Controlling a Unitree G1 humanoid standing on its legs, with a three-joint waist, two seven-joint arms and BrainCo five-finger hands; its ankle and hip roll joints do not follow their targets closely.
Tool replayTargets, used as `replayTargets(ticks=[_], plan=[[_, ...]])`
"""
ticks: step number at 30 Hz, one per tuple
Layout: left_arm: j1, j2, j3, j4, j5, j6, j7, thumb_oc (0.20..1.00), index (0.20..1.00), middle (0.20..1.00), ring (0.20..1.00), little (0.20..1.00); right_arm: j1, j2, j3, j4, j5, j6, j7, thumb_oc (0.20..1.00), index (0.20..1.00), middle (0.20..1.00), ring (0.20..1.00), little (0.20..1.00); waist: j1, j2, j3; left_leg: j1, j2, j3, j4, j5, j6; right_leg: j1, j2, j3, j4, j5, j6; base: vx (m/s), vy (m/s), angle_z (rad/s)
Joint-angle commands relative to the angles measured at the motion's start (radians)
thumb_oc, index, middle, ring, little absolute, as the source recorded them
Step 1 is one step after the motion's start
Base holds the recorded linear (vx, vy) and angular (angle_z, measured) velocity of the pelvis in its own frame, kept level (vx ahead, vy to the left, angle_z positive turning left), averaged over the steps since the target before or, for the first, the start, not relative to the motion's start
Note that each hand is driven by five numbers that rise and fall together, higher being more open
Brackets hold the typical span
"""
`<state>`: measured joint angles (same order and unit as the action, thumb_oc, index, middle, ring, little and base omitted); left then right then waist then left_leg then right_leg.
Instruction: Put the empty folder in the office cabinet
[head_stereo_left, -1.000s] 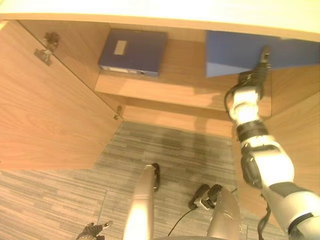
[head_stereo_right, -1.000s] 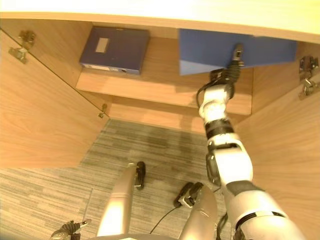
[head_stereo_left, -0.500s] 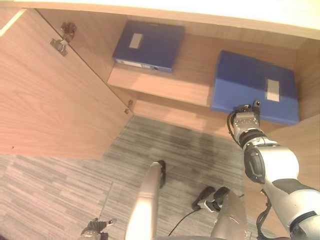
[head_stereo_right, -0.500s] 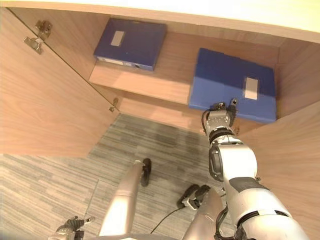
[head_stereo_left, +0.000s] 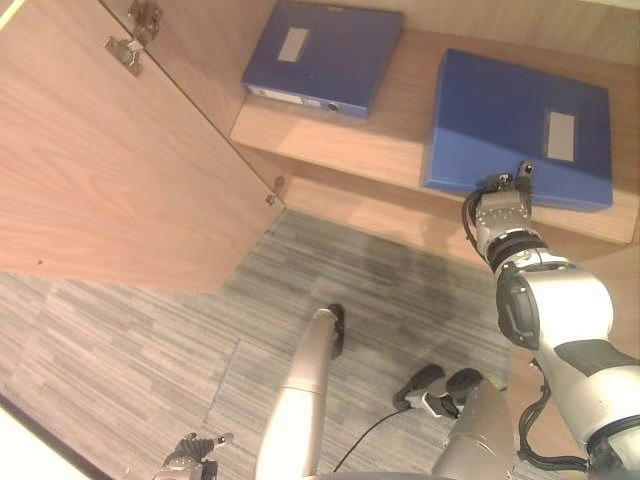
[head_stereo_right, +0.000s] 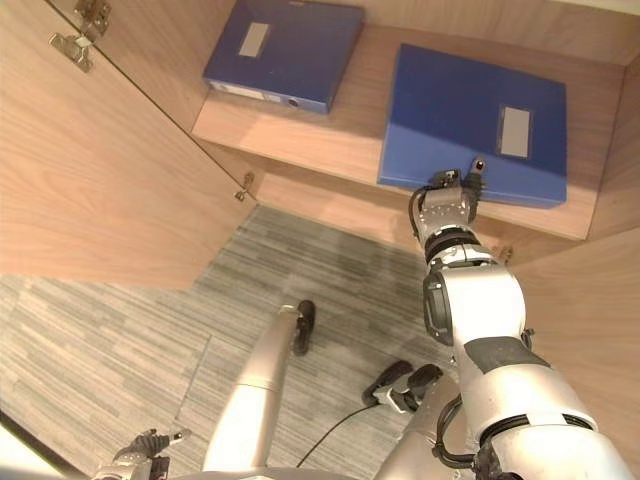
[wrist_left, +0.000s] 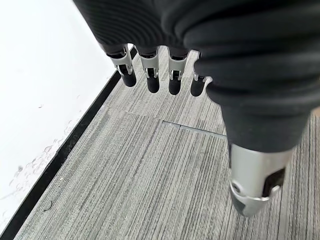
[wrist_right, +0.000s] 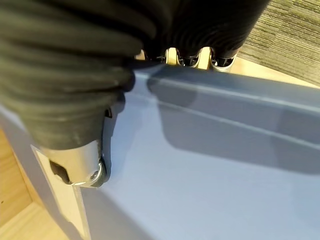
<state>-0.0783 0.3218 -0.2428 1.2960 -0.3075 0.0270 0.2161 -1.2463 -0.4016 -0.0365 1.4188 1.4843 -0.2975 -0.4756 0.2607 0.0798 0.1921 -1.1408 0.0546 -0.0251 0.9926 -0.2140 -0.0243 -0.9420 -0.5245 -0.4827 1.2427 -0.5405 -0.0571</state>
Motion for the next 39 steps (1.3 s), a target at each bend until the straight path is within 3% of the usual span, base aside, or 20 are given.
replayTargets(ticks=[1, 12, 23, 24, 30, 34, 39], plan=[[0.009, 0.069, -0.013, 0.079, -0.026, 0.008, 0.026, 1.0, 1.0, 1.0, 1.0, 1.0, -0.087, -0.06, -0.022, -0.017, 0.016, -0.028, 0.04, 0.2, 0.2, 0.2, 0.2, 0.2, 0.025, -0.018, 0.047, 0.064, 0.005, -0.023, 0.02, -0.131, 0.032, 0.065, -0.016, 0.135, -0.124, 0.104, 0.087, 0.03, -0.017, 0.15], [-0.002, 0.082, 0.005, 0.093, -0.036, 0.016, 0.027, 1.0, 1.0, 1.0, 1.0, 1.0, -0.139, -0.108, 0.002, -0.015, -0.007, -0.039, 0.032, 0.2, 0.2, 0.2, 0.2, 0.2, 0.022, -0.028, 0.033, 0.049, -0.004, -0.027, -0.01, -0.112, 0.021, 0.056, -0.021, 0.115, -0.13, 0.108, 0.093, 0.01, -0.008, 0.03], [-0.018, 0.084, -0.013, 0.084, 0.007, 0.01, 0.046, 1.0, 1.0, 1.0, 1.0, 1.0, -0.17, -0.101, 0.032, -0.04, -0.033, -0.046, 0.033, 0.2, 0.2, 0.2, 0.2, 0.2, 0.023, -0.027, 0.025, 0.037, -0.011, -0.033, -0.021, -0.102, 0.021, 0.046, -0.023, 0.11, -0.127, 0.109, 0.094, 0.0, 0.003, 0.01], [-0.011, 0.081, -0.016, 0.076, 0.007, 0.01, 0.036, 1.0, 1.0, 1.0, 1.0, 1.0, -0.165, -0.109, 0.048, -0.063, -0.035, -0.034, 0.057, 1.0, 1.0, 1.0, 1.0, 1.0, 0.023, -0.028, 0.026, 0.037, -0.011, -0.031, -0.026, -0.099, 0.021, 0.045, -0.021, 0.111, -0.13, 0.111, 0.095, 0.0, 0.01, 0.04], [0.002, 0.095, -0.006, 0.075, 0.01, 0.003, 0.017, 1.0, 1.0, 1.0, 1.0, 1.0, -0.166, -0.162, 0.118, -0.059, -0.08, 0.024, 0.109, 1.0, 1.0, 1.0, 1.0, 1.0, 0.026, -0.033, 0.027, 0.036, -0.009, -0.03, -0.028, -0.094, 0.02, 0.044, -0.024, 0.106, -0.131, 0.113, 0.096, 0.0, 0.002, 0.01], [0.004, 0.117, -0.005, 0.074, 0.017, -0.004, -0.014, 1.0, 1.0, 1.0, 1.0, 1.0, -0.179, -0.191, 0.26, -0.007, -0.24, 0.177, 0.173, 1.0, 1.0, 1.0, 1.0, 1.0, 0.03, -0.044, 0.025, 0.027, -0.004, -0.032, -0.021, -0.092, 0.019, 0.035, -0.028, 0.105, -0.124, 0.113, 0.09, 0.0, 0.0, 0.0], [0.014, 0.126, -0.008, 0.072, 0.028, -0.005, -0.042, 1.0, 1.0, 1.0, 1.0, 1.0, -0.183, -0.188, 0.32, 0.019, -0.314, 0.249, 0.237, 1.0, 1.0, 1.0, 1.0, 1.0, 0.039, -0.049, 0.02, 0.021, -0.002, -0.033, -0.016, -0.092, 0.019, 0.027, -0.027, 0.108, -0.121, 0.112, 0.086, 0.0, 0.0, 0.0]])
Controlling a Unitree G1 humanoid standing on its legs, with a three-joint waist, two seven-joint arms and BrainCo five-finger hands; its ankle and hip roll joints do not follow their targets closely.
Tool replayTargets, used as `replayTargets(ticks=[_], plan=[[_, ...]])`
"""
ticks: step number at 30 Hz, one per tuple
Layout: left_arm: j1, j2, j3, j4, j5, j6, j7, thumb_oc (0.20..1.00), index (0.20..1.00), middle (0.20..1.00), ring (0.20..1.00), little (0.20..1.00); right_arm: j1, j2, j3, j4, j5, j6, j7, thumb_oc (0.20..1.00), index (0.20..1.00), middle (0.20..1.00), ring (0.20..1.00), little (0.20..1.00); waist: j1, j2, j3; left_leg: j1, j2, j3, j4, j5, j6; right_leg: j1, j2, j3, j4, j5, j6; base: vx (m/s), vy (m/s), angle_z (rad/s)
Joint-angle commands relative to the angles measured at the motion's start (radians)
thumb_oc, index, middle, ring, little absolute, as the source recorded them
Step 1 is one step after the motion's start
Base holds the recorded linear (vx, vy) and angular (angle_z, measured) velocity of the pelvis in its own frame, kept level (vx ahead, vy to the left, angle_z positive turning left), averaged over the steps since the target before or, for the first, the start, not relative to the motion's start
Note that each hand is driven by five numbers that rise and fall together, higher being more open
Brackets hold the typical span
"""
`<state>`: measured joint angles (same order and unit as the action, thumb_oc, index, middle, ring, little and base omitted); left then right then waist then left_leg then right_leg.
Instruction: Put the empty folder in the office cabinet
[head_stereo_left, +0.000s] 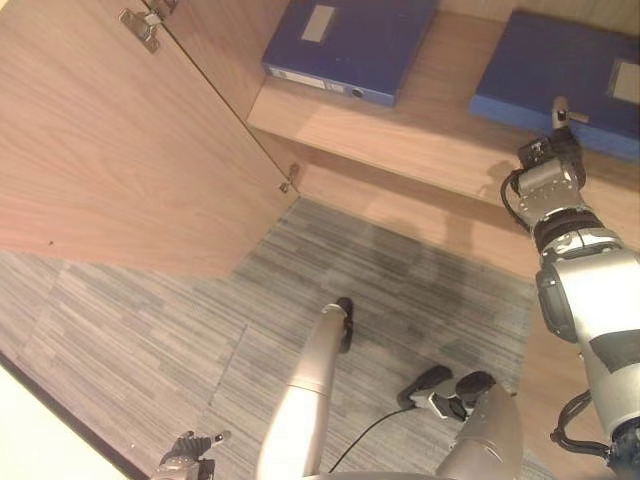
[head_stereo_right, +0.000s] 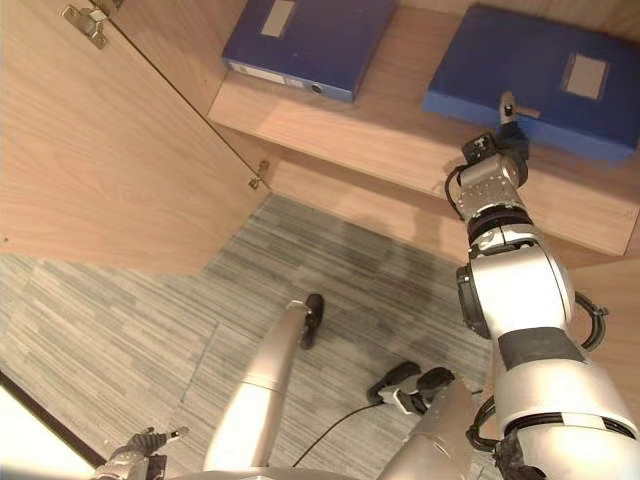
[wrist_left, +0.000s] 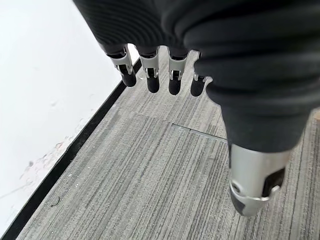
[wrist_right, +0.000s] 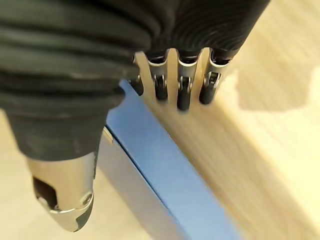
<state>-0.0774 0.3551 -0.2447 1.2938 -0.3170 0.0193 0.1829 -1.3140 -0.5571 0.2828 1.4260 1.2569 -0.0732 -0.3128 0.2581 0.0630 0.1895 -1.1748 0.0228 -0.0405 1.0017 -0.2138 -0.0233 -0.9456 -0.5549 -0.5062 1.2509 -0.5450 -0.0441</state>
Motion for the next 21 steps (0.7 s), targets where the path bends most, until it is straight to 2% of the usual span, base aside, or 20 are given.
replayTargets(ticks=[1, 4, 9, 11, 12, 13, 14, 15, 18, 21], plan=[[0.013, 0.095, -0.007, 0.071, 0.038, 0.002, -0.013, 1.0, 1.0, 1.0, 1.0, 1.0, -0.119, -0.036, 0.023, 0.022, -0.122, 0.041, 0.088, 1.0, 1.0, 1.0, 1.0, 1.0, 0.044, -0.033, 0.022, 0.053, 0.03, -0.017, -0.024, -0.091, 0.019, 0.03, 0.001, 0.13, -0.129, 0.117, 0.073, 0.0, 0.0, 0.0], [0.019, 0.109, -0.007, 0.065, 0.057, 0.001, -0.033, 1.0, 1.0, 1.0, 1.0, 1.0, -0.142, -0.056, 0.143, 0.065, -0.349, 0.124, 0.137, 1.0, 1.0, 1.0, 1.0, 1.0, 0.055, -0.04, 0.019, 0.053, 0.032, -0.018, -0.031, -0.084, 0.018, 0.032, -0.004, 0.124, -0.133, 0.12, 0.071, 0.0, 0.0, 0.0], [0.005, 0.12, -0.001, 0.073, 0.08, 0.01, -0.046, 1.0, 1.0, 1.0, 1.0, 1.0, -0.151, -0.048, 0.316, 0.107, -0.725, 0.195, 0.209, 1.0, 1.0, 1.0, 1.0, 1.0, 0.058, -0.053, 0.023, 0.051, 0.034, -0.019, -0.037, -0.076, 0.018, 0.033, -0.005, 0.12, -0.139, 0.127, 0.067, -0.01, 0.002, 0.0], [0.004, 0.12, 0.002, 0.073, 0.086, 0.011, -0.052, 1.0, 1.0, 1.0, 1.0, 1.0, -0.147, -0.051, 0.347, 0.096, -0.775, 0.201, 0.23, 1.0, 1.0, 1.0, 1.0, 1.0, 0.058, -0.056, 0.023, 0.051, 0.034, -0.019, -0.038, -0.075, 0.019, 0.034, -0.005, 0.119, -0.139, 0.127, 0.066, 0.0, 0.0, 0.0], [0.0, 0.109, 0.005, 0.081, 0.116, 0.02, -0.059, 1.0, 1.0, 1.0, 1.0, 1.0, -0.134, -0.038, 0.429, 0.059, -0.916, 0.205, 0.278, 1.0, 1.0, 1.0, 1.0, 1.0, 0.053, -0.066, 0.023, 0.056, 0.038, -0.02, -0.042, -0.074, 0.018, 0.036, -0.002, 0.118, -0.146, 0.13, 0.064, 0.0, 0.0, 0.0], [0.0, 0.108, 0.006, 0.081, 0.117, 0.02, -0.059, 1.0, 1.0, 1.0, 1.0, 1.0, -0.135, -0.038, 0.43, 0.059, -0.917, 0.205, 0.279, 1.0, 1.0, 1.0, 1.0, 1.0, 0.052, -0.065, 0.023, 0.056, 0.038, -0.019, -0.042, -0.074, 0.018, 0.036, -0.001, 0.118, -0.146, 0.131, 0.064, -0.03, 0.002, 0.0], [0.016, 0.109, 0.001, 0.074, 0.138, 0.011, -0.079, 1.0, 1.0, 1.0, 1.0, 1.0, -0.124, -0.051, 0.513, 0.058, -1.052, 0.219, 0.335, 1.0, 1.0, 1.0, 1.0, 1.0, 0.057, -0.071, 0.025, 0.057, 0.04, -0.02, -0.047, -0.072, 0.017, 0.041, -0.004, 0.112, -0.154, 0.135, 0.066, 0.0, 0.0, 0.0], [0.016, 0.107, 0.001, 0.073, 0.138, 0.011, -0.079, 1.0, 1.0, 1.0, 1.0, 1.0, -0.125, -0.051, 0.515, 0.058, -1.054, 0.218, 0.337, 1.0, 1.0, 1.0, 1.0, 1.0, 0.056, -0.07, 0.025, 0.057, 0.04, -0.021, -0.047, -0.072, 0.017, 0.041, -0.003, 0.111, -0.155, 0.136, 0.066, 0.0, 0.0, 0.0], [0.043, 0.12, 0.014, 0.048, 0.148, 0.008, -0.109, 1.0, 1.0, 1.0, 1.0, 1.0, -0.094, -0.077, 0.646, -0.021, -1.199, 0.217, 0.424, 1.0, 1.0, 1.0, 1.0, 1.0, 0.056, -0.075, 0.028, 0.061, 0.044, -0.019, -0.057, -0.068, 0.012, 0.05, -0.006, 0.103, -0.168, 0.142, 0.07, 0.0, 0.0, 0.0], [0.061, 0.126, 0.035, 0.036, 0.152, 0.007, -0.142, 1.0, 1.0, 1.0, 1.0, 1.0, -0.017, -0.084, 0.717, -0.101, -1.31, 0.209, 0.509, 1.0, 1.0, 1.0, 1.0, 1.0, 0.044, -0.072, 0.034, 0.075, 0.05, -0.014, -0.072, -0.064, 0.011, 0.059, -0.003, 0.104, -0.187, 0.156, 0.077, -0.04, 0.051, -0.03]])
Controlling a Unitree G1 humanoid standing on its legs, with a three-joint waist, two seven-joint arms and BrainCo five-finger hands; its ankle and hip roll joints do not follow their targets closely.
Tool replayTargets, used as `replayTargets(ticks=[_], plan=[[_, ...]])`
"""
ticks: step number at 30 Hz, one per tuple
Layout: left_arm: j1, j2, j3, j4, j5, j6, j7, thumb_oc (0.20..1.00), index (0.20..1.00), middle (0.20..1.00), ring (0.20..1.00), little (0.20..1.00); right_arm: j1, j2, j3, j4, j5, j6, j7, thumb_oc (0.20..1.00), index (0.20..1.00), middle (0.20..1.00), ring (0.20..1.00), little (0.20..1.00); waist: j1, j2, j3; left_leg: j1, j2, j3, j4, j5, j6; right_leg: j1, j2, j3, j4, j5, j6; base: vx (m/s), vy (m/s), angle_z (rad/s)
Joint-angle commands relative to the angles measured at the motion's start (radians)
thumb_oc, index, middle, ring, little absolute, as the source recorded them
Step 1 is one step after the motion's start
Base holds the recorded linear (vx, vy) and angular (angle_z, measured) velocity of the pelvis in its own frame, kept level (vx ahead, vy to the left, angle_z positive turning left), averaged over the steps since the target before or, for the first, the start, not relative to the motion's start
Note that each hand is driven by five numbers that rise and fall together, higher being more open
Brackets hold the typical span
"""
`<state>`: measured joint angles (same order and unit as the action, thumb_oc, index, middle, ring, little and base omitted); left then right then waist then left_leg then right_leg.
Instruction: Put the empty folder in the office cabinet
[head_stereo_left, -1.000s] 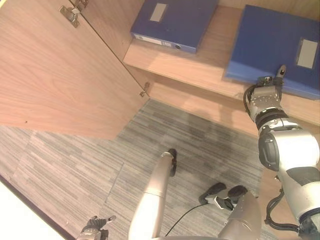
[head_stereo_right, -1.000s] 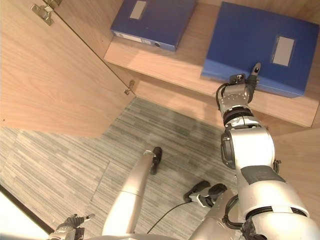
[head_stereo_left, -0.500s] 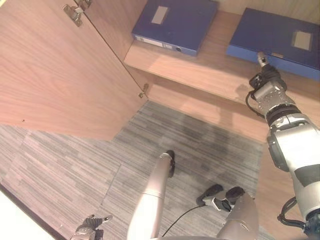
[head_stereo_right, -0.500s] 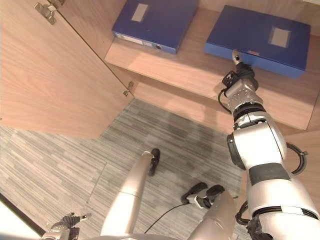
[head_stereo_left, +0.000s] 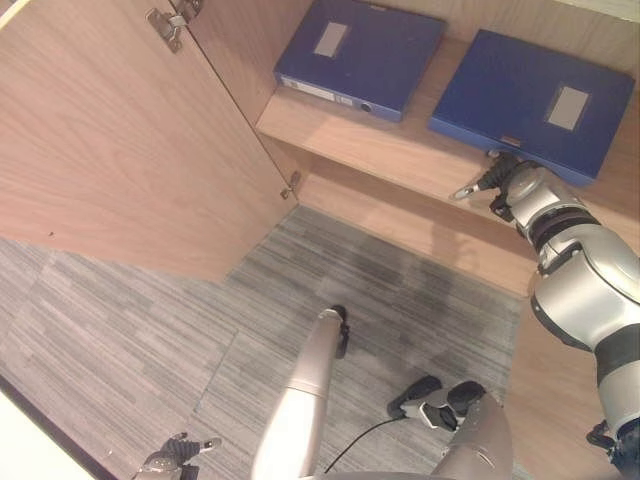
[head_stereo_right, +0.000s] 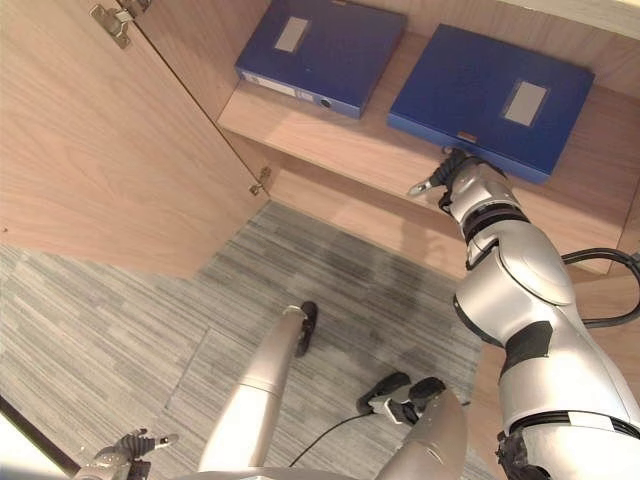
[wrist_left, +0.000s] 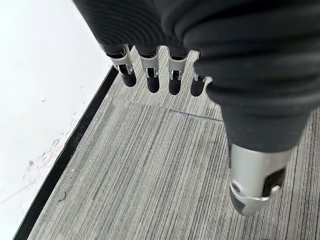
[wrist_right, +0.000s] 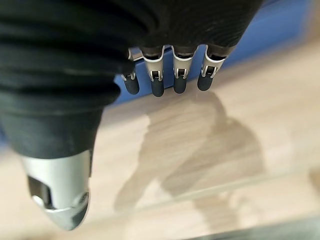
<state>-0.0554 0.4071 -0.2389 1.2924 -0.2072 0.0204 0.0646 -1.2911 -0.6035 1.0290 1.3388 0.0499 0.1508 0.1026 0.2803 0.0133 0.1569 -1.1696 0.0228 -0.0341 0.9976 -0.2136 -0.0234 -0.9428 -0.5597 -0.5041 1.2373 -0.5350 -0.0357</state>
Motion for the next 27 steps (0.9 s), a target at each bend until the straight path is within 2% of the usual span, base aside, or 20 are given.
replayTargets(ticks=[1, 4, 9, 13, 14, 16, 19, 20, 23, 25, 27], plan=[[0.041, 0.075, 0.032, 0.035, 0.042, 0.004, -0.031, 1.0, 1.0, 1.0, 1.0, 1.0, -0.023, -0.035, -0.021, -0.029, -0.125, -0.017, 0.114, 1.0, 1.0, 1.0, 1.0, 1.0, 0.02, -0.021, 0.068, 0.072, 0.052, -0.018, -0.07, -0.064, 0.01, 0.06, 0.001, 0.098, -0.179, 0.149, 0.071, -0.02, 0.027, -0.04], [0.038, 0.071, 0.039, 0.03, 0.04, 0.0, -0.043, 1.0, 1.0, 1.0, 1.0, 1.0, 0.015, -0.028, -0.006, -0.068, -0.178, -0.025, 0.148, 1.0, 1.0, 1.0, 1.0, 1.0, 0.016, -0.017, 0.072, 0.084, 0.055, -0.013, -0.089, -0.058, 0.01, 0.072, -0.001, 0.09, -0.199, 0.163, 0.077, -0.03, 0.027, -0.06], [0.037, 0.051, 0.036, 0.025, 0.047, -0.006, -0.046, 1.0, 1.0, 1.0, 1.0, 1.0, 0.109, 0.009, -0.049, -0.05, -0.223, -0.025, 0.151, 1.0, 1.0, 1.0, 1.0, 1.0, 0.018, -0.016, 0.081, 0.133, 0.055, -0.01, -0.143, -0.039, 0.01, 0.119, 0.003, 0.07, -0.252, 0.193, 0.093, -0.03, -0.003, -0.07], [0.011, 0.047, 0.014, 0.025, 0.08, -0.008, -0.044, 1.0, 1.0, 1.0, 1.0, 1.0, 0.217, 0.075, -0.111, 0.019, -0.306, -0.012, 0.14, 1.0, 1.0, 1.0, 1.0, 1.0, 0.033, -0.021, 0.091, 0.266, 0.053, -0.007, -0.296, 0.018, -0.002, 0.257, 0.037, 0.01, -0.406, 0.264, 0.129, -0.03, -0.043, -0.01], [0.011, 0.047, 0.014, 0.025, 0.08, -0.008, -0.044, 1.0, 1.0, 1.0, 1.0, 1.0, 0.217, 0.075, -0.112, 0.019, -0.306, -0.012, 0.14, 1.0, 1.0, 1.0, 1.0, 1.0, 0.033, -0.02, 0.092, 0.268, 0.053, -0.008, -0.297, 0.018, -0.002, 0.26, 0.038, 0.009, -0.408, 0.265, 0.129, 0.01, -0.058, 0.02], [0.007, 0.049, 0.005, 0.025, 0.103, -0.005, -0.045, 1.0, 1.0, 1.0, 1.0, 1.0, 0.255, 0.085, -0.133, 0.057, -0.374, -0.007, 0.134, 1.0, 1.0, 1.0, 1.0, 1.0, 0.037, -0.037, 0.088, 0.396, 0.051, -0.008, -0.431, 0.068, -0.014, 0.383, 0.082, -0.034, -0.538, 0.317, 0.15, 0.03, -0.071, 0.09], [0.021, 0.054, 0.02, 0.045, 0.139, 0.004, -0.048, 1.0, 1.0, 1.0, 1.0, 1.0, 0.298, 0.065, -0.17, 0.066, -0.415, -0.003, 0.128, 1.0, 1.0, 1.0, 1.0, 1.0, 0.034, -0.051, 0.085, 0.532, 0.052, -0.006, -0.543, 0.1, -0.024, 0.522, 0.121, -0.06, -0.657, 0.356, 0.163, 0.06, -0.041, 0.06], [0.031, 0.058, 0.044, 0.06, 0.163, 0.013, -0.052, 1.0, 1.0, 1.0, 1.0, 1.0, 0.342, 0.043, -0.177, 0.011, -0.415, -0.011, 0.138, 1.0, 1.0, 1.0, 1.0, 1.0, 0.013, -0.066, 0.077, 0.614, 0.059, 0.008, -0.605, 0.116, -0.032, 0.596, 0.15, -0.061, -0.733, 0.383, 0.169, 0.06, -0.019, -0.07], [0.04, 0.058, 0.058, 0.068, 0.172, 0.016, -0.055, 1.0, 1.0, 1.0, 1.0, 1.0, 0.364, 0.032, -0.176, -0.043, -0.415, -0.016, 0.146, 1.0, 1.0, 1.0, 1.0, 1.0, 0.001, -0.072, 0.077, 0.671, 0.067, 0.02, -0.65, 0.129, -0.038, 0.645, 0.172, -0.063, -0.785, 0.405, 0.174, 0.03, 0.021, -0.26], [0.041, -0.01, 0.102, 0.086, 0.188, 0.032, -0.091, 1.0, 1.0, 1.0, 1.0, 1.0, 0.501, -0.05, -0.181, -0.478, -0.355, -0.046, 0.204, 1.0, 1.0, 1.0, 1.0, 1.0, -0.105, -0.094, 0.031, 0.879, 0.112, 0.096, -0.85, 0.2, -0.054, 0.786, 0.248, -0.055, -0.993, 0.477, 0.193, 0.09, 0.086, -0.47], [0.053, -0.026, 0.105, 0.079, 0.204, 0.037, -0.103, 1.0, 1.0, 1.0, 1.0, 1.0, 0.595, -0.119, -0.23, -0.669, -0.3, -0.043, 0.237, 1.0, 1.0, 1.0, 1.0, 1.0, -0.136, -0.088, -0.004, 0.959, 0.124, 0.13, -0.947, 0.244, -0.072, 0.846, 0.289, -0.058, -1.094, 0.511, 0.2, 0.07, 0.019, -1.05]])
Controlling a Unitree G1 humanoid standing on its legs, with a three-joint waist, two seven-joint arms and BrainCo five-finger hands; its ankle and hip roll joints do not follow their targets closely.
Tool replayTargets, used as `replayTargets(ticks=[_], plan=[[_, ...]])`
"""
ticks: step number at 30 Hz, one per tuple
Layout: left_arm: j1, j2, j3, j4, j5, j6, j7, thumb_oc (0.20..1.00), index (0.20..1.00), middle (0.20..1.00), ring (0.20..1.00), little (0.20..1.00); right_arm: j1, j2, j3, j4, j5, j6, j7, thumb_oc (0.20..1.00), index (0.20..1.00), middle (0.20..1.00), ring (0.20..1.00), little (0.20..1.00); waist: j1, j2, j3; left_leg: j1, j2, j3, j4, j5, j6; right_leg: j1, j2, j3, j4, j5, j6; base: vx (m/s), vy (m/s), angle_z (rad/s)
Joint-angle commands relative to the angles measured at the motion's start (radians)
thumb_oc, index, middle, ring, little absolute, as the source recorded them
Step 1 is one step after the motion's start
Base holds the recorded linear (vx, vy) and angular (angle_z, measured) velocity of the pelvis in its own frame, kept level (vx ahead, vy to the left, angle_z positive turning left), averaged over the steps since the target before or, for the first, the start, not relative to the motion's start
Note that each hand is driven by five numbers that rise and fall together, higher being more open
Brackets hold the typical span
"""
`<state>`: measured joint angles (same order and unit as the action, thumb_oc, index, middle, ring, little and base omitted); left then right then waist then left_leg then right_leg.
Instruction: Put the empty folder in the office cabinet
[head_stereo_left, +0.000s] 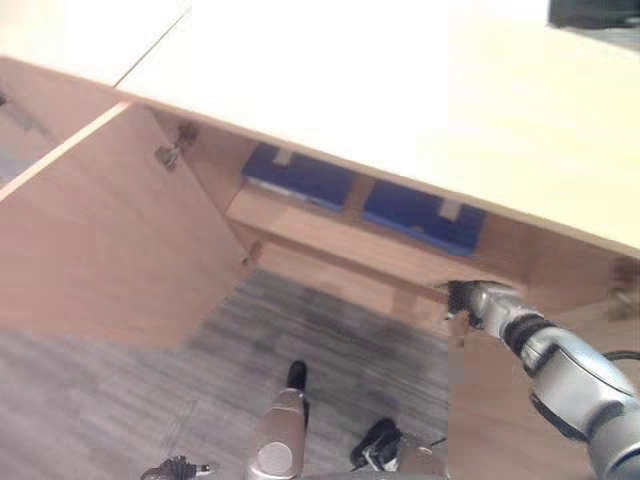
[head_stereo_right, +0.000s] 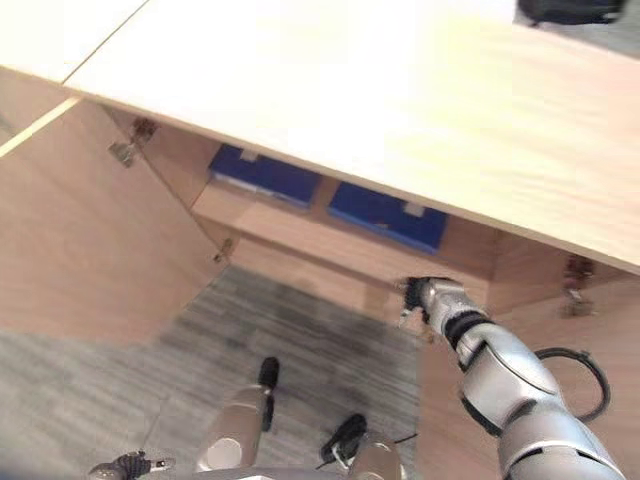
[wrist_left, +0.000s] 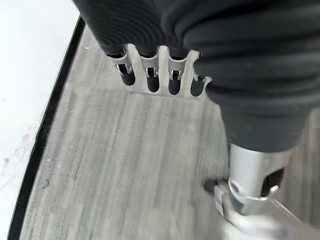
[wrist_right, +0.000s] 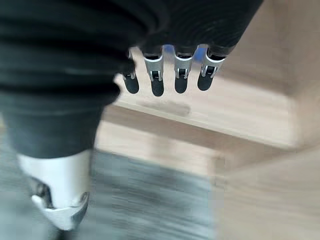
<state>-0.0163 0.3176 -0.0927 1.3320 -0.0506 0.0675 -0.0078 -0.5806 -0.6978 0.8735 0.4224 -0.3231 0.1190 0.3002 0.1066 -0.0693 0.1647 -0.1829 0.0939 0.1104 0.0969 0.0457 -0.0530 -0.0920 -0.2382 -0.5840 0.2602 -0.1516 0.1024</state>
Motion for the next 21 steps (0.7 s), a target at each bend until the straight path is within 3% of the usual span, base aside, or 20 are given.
replayTargets(ticks=[1, 2, 4, 5, 7, 9, 11, 16, 18, 19, 21], plan=[[0.016, 0.062, -0.041, 0.034, 0.054, -0.015, -0.032, 1.0, 1.0, 1.0, 1.0, 1.0, -0.05, -0.04, -0.126, 0.184, 0.131, -0.025, 0.026, 1.0, 1.0, 1.0, 1.0, 1.0, 0.021, -0.002, -0.029, 0.009, 0.056, 0.002, -0.096, 0.011, -0.052, 0.019, -0.007, 0.027, -0.168, 0.147, 0.064, 0.05, 0.01, -1.06], [0.011, 0.046, -0.037, 0.028, 0.041, -0.014, -0.037, 1.0, 1.0, 1.0, 1.0, 1.0, 0.032, -0.013, -0.2, 0.154, 0.163, -0.037, -0.021, 1.0, 1.0, 1.0, 1.0, 1.0, -0.005, 0.008, -0.064, 0.066, 0.061, 0.039, -0.175, 0.04, -0.059, 0.044, 0.033, 0.045, -0.241, 0.172, 0.065, 0.03, 0.0, -0.59], [0.015, 0.003, -0.008, 0.026, 0.022, -0.014, -0.044, 1.0, 1.0, 1.0, 1.0, 1.0, 0.211, 0.055, -0.34, 0.148, 0.165, -0.042, -0.102, 1.0, 1.0, 1.0, 1.0, 1.0, -0.034, 0.017, -0.111, 0.077, 0.073, 0.069, -0.184, 0.038, -0.074, 0.075, 0.08, 0.06, -0.342, 0.193, 0.06, 0.01, -0.056, -0.34], [0.017, 0.004, -0.012, 0.026, 0.021, -0.014, -0.044, 1.0, 1.0, 1.0, 1.0, 1.0, 0.218, 0.055, -0.344, 0.145, 0.163, -0.042, -0.102, 1.0, 1.0, 1.0, 1.0, 1.0, -0.03, 0.016, -0.114, 0.077, 0.074, 0.07, -0.184, 0.038, -0.074, 0.076, 0.082, 0.06, -0.344, 0.193, 0.059, -0.04, -0.106, -0.61], [0.042, -0.039, 0.019, 0.02, 0.01, -0.019, -0.055, 1.0, 1.0, 1.0, 1.0, 1.0, 0.475, 0.134, -0.503, 0.138, 0.191, -0.058, -0.175, 1.0, 1.0, 1.0, 1.0, 1.0, -0.063, 0.024, -0.146, 0.096, 0.089, 0.102, -0.184, 0.032, -0.079, 0.077, 0.107, 0.093, -0.347, 0.159, 0.051, -0.05, -0.101, -0.35], [0.087, -0.079, 0.06, 0.048, -0.028, -0.022, -0.095, 1.0, 1.0, 1.0, 1.0, 1.0, 0.617, 0.227, -0.539, 0.307, 0.181, -0.07, -0.217, 1.0, 1.0, 1.0, 1.0, 1.0, -0.085, 0.025, -0.151, 0.114, 0.093, 0.138, -0.184, 0.049, -0.067, 0.065, 0.117, 0.123, -0.347, 0.173, 0.039, -0.07, -0.103, -0.36], [0.131, -0.103, 0.088, 0.096, -0.013, -0.012, -0.102, 1.0, 1.0, 1.0, 1.0, 1.0, 0.643, 0.335, -0.562, 0.541, 0.252, -0.072, -0.236, 1.0, 1.0, 1.0, 1.0, 1.0, -0.086, 0.027, -0.165, 0.135, 0.11, 0.154, -0.184, 0.052, -0.073, 0.074, 0.137, 0.148, -0.347, 0.159, 0.03, 0.0, -0.153, -0.84], [0.161, -0.11, 0.071, 0.108, -0.002, -0.02, -0.1, 1.0, 1.0, 1.0, 1.0, 1.0, 0.619, 0.387, -0.577, 0.712, 0.326, -0.082, -0.277, 1.0, 1.0, 1.0, 1.0, 1.0, -0.09, 0.036, -0.17, 0.167, 0.148, 0.167, -0.184, 0.048, -0.094, 0.098, 0.172, 0.176, -0.347, 0.13, 0.022, 0.03, -0.125, -0.23], [0.135, -0.106, 0.029, 0.115, 0.02, -0.022, -0.058, 1.0, 1.0, 1.0, 1.0, 1.0, 0.527, 0.422, -0.561, 0.827, 0.363, -0.07, -0.296, 1.0, 1.0, 1.0, 1.0, 1.0, -0.077, 0.038, -0.169, 0.171, 0.156, 0.164, -0.184, 0.052, -0.095, 0.103, 0.176, 0.169, -0.347, 0.126, 0.018, -0.01, -0.091, 0.11], [0.079, -0.083, 0.008, 0.096, -0.014, -0.037, -0.042, 1.0, 1.0, 1.0, 1.0, 1.0, 0.452, 0.418, -0.58, 0.87, 0.436, -0.084, -0.325, 1.0, 1.0, 1.0, 1.0, 1.0, -0.059, 0.023, -0.141, 0.139, 0.152, 0.123, -0.085, 0.028, -0.077, 0.087, 0.176, 0.195, -0.347, 0.143, -0.002, -0.15, -0.107, 0.07], [0.039, -0.084, 0.002, 0.086, -0.056, -0.047, -0.02, 1.0, 1.0, 1.0, 1.0, 1.0, 0.43, 0.411, -0.609, 0.889, 0.479, -0.093, -0.353, 1.0, 1.0, 1.0, 1.0, 1.0, -0.051, 0.002, -0.111, 0.088, 0.109, 0.018, 0.051, -0.054, -0.048, 0.077, 0.165, 0.213, -0.347, 0.156, -0.007, -0.16, -0.035, -0.39]])
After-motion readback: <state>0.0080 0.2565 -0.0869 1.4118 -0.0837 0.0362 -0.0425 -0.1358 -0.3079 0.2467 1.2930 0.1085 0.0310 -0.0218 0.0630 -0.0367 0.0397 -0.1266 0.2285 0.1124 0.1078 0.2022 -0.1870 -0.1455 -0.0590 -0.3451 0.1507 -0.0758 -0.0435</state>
